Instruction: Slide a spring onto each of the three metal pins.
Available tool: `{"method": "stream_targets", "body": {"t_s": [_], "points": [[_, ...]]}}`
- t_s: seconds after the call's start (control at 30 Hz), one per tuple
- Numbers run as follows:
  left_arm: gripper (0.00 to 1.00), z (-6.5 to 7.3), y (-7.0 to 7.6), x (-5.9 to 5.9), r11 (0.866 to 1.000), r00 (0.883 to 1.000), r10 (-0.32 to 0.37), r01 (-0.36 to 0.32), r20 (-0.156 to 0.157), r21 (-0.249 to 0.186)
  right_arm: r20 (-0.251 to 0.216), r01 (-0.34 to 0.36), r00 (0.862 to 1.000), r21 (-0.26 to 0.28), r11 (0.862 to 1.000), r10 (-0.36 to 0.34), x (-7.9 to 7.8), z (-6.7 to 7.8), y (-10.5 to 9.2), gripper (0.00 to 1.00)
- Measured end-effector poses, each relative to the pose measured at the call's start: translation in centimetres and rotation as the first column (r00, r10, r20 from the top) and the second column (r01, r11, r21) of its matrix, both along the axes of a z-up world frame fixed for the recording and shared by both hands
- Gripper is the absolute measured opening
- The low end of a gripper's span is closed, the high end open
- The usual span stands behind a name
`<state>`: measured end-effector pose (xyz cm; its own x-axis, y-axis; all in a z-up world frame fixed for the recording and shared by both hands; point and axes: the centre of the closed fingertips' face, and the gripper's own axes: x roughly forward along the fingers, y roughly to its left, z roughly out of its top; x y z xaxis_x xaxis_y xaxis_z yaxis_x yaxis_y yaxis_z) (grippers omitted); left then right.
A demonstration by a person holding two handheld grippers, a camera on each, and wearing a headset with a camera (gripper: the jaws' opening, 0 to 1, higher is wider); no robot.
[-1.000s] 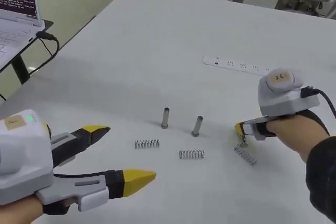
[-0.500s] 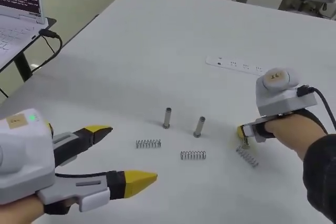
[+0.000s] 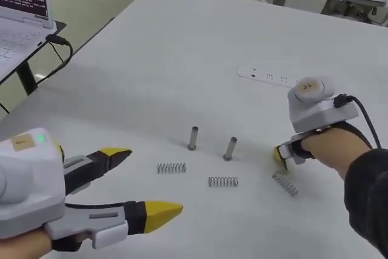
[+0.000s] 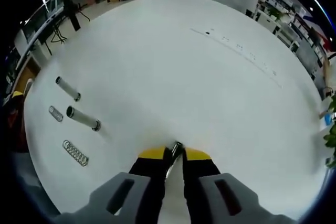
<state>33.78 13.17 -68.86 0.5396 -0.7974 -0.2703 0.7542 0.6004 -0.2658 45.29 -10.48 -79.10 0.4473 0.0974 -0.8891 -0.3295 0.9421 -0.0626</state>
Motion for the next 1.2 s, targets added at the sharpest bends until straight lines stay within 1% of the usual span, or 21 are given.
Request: {"method": "stream_targets", "body": {"t_s": [0.2,0.4,0.53,0.63,0.73,0.93,1.07,1.13,1.17,1.2], "points": [[0.77,0.1,0.0,0.1,1.0,1.0,0.003,-0.003,0.003,-0.003,0.003,-0.015,1.0,-0.011,1.0,0.015,0.0,0.0,0.0,0.06],[0.77,0.1,0.1,0.1,1.0,1.0,0.007,-0.007,0.004,-0.003,0.005,-0.011,1.0,-0.002,1.0,0.011,0.0,0.0,0.0,0.06],[0.77,0.2,0.1,0.1,1.0,1.0,0.007,-0.007,0.004,-0.003,0.008,-0.009,1.0,0.011,1.0,0.009,-0.4,0.1,-0.1,0.06],[0.76,0.2,0.0,0.1,1.0,1.0,0.005,-0.005,0.006,-0.004,0.021,-0.003,1.0,0.021,1.0,0.002,-0.6,0.5,-0.1,0.06],[0.76,0.2,0.0,0.0,1.0,1.0,0.001,-0.001,0.008,-0.002,0.037,0.011,0.999,0.046,0.999,-0.013,-0.8,1.2,-0.1,0.06],[0.76,0.5,-0.1,-0.1,1.0,1.0,-0.002,0.002,0.016,-0.004,0.067,0.015,0.998,0.062,0.998,-0.019,-1.4,2.3,-0.2,0.06],[0.76,0.6,-0.3,-0.2,1.0,1.0,-0.009,0.009,0.021,0.002,0.09,0.022,0.995,0.083,0.996,-0.03,-1.8,3.0,-0.3,0.06],[0.76,0.7,-0.2,-0.2,1.0,1.0,-0.011,0.01,0.026,0.005,0.105,0.027,0.994,0.089,0.996,-0.037,-1.9,3.2,-0.3,0.06],[0.76,1.0,-0.2,-0.3,1.0,0.999,-0.012,0.012,0.033,0.005,0.107,0.028,0.994,0.091,0.995,-0.038,-1.9,3.3,-0.3,0.06],[0.76,1.1,-0.3,-0.3,1.0,0.999,-0.015,0.015,0.036,0.007,0.12,0.031,0.992,0.1,0.995,-0.043,-2.3,3.7,-0.4,0.06]]}}
